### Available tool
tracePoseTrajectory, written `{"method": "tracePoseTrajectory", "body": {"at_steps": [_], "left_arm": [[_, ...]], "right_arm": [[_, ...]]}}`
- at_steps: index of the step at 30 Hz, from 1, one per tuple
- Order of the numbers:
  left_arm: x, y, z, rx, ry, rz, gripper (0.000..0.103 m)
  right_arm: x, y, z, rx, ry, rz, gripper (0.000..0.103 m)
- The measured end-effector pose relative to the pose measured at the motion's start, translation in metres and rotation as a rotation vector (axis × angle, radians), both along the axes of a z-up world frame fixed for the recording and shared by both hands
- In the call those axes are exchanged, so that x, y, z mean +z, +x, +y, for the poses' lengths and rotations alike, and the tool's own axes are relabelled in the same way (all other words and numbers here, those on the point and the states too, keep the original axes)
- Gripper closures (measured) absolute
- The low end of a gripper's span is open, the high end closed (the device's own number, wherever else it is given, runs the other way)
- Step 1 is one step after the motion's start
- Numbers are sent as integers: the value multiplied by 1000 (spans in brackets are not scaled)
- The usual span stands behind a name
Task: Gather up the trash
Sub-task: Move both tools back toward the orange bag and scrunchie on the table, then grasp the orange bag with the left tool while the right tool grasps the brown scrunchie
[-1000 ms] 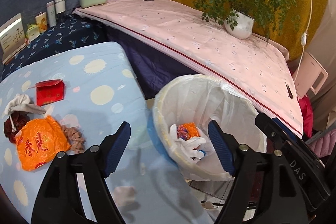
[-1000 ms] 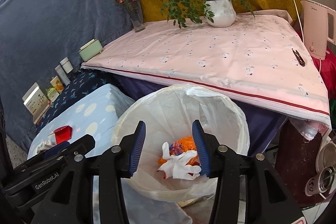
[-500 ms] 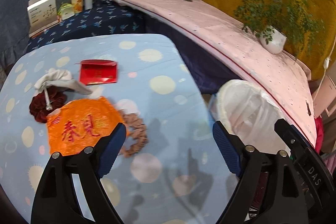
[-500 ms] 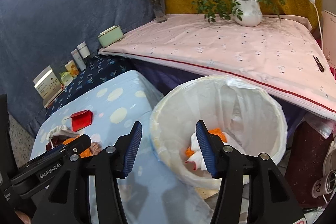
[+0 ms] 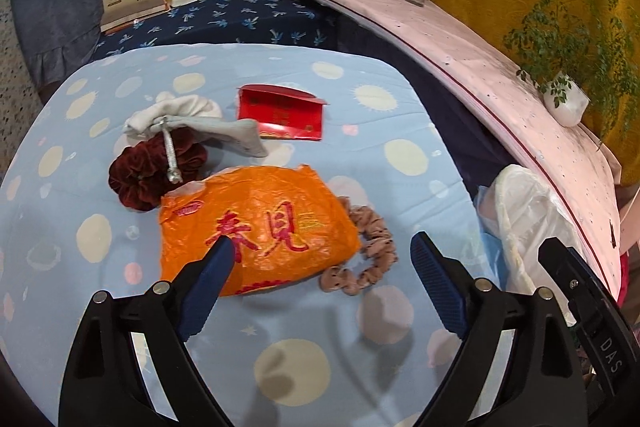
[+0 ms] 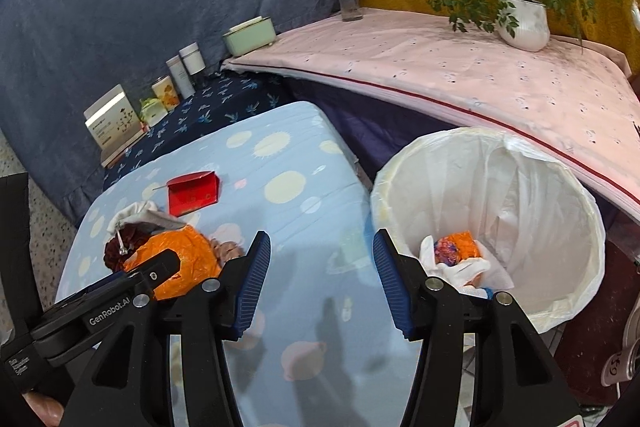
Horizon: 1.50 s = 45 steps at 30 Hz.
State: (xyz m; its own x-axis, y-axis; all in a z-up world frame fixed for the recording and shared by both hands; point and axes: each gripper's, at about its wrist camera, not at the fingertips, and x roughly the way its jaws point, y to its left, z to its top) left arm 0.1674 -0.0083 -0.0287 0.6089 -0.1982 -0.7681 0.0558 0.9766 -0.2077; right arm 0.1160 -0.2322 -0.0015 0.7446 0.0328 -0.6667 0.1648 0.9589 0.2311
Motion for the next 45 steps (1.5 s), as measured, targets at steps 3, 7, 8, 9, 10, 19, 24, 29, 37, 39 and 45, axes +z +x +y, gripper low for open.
{"method": "tracePoseTrajectory", "body": {"at_steps": [3,7,8,9,10,19,24,29,37,39,45], "left_arm": [[-3,1,8,12,0,3,18],[-6,2,17,27,-2,6,18],[-7,3,20,31,-3,8,18],[-8,3,22,33,-4,11,18],[-9,3,23,36,-3,12,18],[-21,8,38,65,2,49,16],[-33,13,44,77,7,81,15],[-43,20,49,88,0,106,14],[-55,32,56,98,-7,130,12],[-60,33,58,92,-13,137,15],[-60,28,56,66,50,93,33]], "right_arm": [[-2,4,10,14,-4,9,51],[-5,8,19,29,-9,18,51],[-5,9,22,33,-11,19,51],[-6,10,24,36,-12,21,51],[-6,11,26,39,-12,23,51],[-20,20,43,67,-12,54,51],[-33,28,54,84,-13,81,51],[-46,37,64,103,-17,106,51],[-64,53,75,117,-19,141,51],[-67,56,78,121,-19,149,51],[-78,65,87,135,-31,164,54]]}}
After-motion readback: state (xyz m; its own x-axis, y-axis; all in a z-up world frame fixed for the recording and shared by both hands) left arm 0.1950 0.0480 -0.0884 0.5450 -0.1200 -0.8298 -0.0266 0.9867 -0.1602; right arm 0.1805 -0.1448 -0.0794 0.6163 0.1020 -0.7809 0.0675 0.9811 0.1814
